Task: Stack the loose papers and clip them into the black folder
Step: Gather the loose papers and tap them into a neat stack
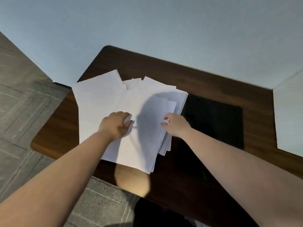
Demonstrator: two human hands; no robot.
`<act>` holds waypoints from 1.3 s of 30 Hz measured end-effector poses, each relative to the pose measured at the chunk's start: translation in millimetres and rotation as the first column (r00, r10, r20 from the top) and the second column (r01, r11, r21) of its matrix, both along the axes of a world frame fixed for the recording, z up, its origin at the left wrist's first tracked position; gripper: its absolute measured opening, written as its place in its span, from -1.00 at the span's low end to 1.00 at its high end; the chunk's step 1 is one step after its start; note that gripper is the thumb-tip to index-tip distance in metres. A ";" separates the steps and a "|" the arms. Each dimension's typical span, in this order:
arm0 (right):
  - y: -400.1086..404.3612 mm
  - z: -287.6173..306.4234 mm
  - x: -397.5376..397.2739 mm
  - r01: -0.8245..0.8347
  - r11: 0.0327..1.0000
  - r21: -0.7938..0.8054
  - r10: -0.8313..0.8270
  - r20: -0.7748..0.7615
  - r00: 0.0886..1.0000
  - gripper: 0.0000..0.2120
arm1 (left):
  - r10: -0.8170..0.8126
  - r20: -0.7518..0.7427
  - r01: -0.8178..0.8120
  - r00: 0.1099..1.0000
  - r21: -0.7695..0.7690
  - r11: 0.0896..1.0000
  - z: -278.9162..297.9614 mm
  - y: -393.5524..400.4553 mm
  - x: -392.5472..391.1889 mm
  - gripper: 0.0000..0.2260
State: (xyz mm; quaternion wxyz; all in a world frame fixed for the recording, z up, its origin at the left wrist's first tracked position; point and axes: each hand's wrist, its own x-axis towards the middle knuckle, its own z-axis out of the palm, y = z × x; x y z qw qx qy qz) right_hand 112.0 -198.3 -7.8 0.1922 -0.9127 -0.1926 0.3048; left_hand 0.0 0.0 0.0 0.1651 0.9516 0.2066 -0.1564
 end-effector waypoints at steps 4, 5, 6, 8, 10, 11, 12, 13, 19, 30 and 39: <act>-6.2 -16.2 4.5 0.283 0.959 -0.012 -0.283 -0.035 0.959 -0.46 | 0.385 0.064 -0.386 0.921 0.010 0.922 -15.5 40.1 -16.7 -0.37; -6.0 -19.9 5.4 0.321 0.947 -0.013 -0.321 -0.052 0.946 -0.46 | 0.476 0.041 -0.476 0.879 -0.009 0.880 -20.0 52.3 -21.0 -0.30; -4.6 -22.2 5.7 0.347 0.938 -0.009 -0.347 -0.058 0.936 -0.47 | 0.572 0.019 -0.571 0.820 -0.040 0.820 -23.7 63.3 -25.0 -0.25; -0.3 -25.8 6.3 0.392 0.919 0.046 -0.390 -0.053 0.919 -0.48 | 0.717 -0.020 -0.714 0.697 -0.120 0.690 -29.9 82.2 -33.3 -0.22; 5.8 -29.2 6.0 0.412 0.905 0.101 -0.407 -0.070 0.911 -0.45 | 0.750 -0.034 -0.747 0.661 -0.134 0.651 -35.4 93.3 -39.6 -0.22; 10.1 -29.5 6.6 0.418 0.901 0.119 -0.411 -0.077 0.908 -0.44 | 0.749 -0.016 -0.745 0.663 -0.120 0.656 -36.1 96.2 -40.0 -0.22; 14.8 -29.6 7.7 0.422 0.895 0.144 -0.415 -0.081 0.906 -0.45 | 0.750 0.009 -0.745 0.661 -0.111 0.658 -36.8 97.9 -38.7 -0.23; 19.4 -30.7 9.2 0.424 0.890 0.167 -0.415 -0.084 0.906 -0.48 | 0.758 0.032 -0.750 0.652 -0.122 0.650 -35.3 97.7 -35.8 -0.23; 38.7 -29.3 19.1 0.427 0.875 0.228 -0.405 -0.138 0.904 -0.29 | 0.860 0.105 -0.726 0.499 -0.491 0.481 -27.7 92.5 -13.9 -0.27; 50.5 -31.1 22.1 0.439 0.832 0.341 -0.354 -0.284 0.891 -0.22 | 0.676 0.013 -0.442 0.736 -0.747 0.496 -33.8 69.0 14.5 -0.27; 49.0 -31.1 19.9 0.438 0.820 0.368 -0.351 -0.280 0.894 -0.29 | 0.780 -0.156 -0.571 0.606 -0.768 0.290 -45.5 51.3 33.7 -0.50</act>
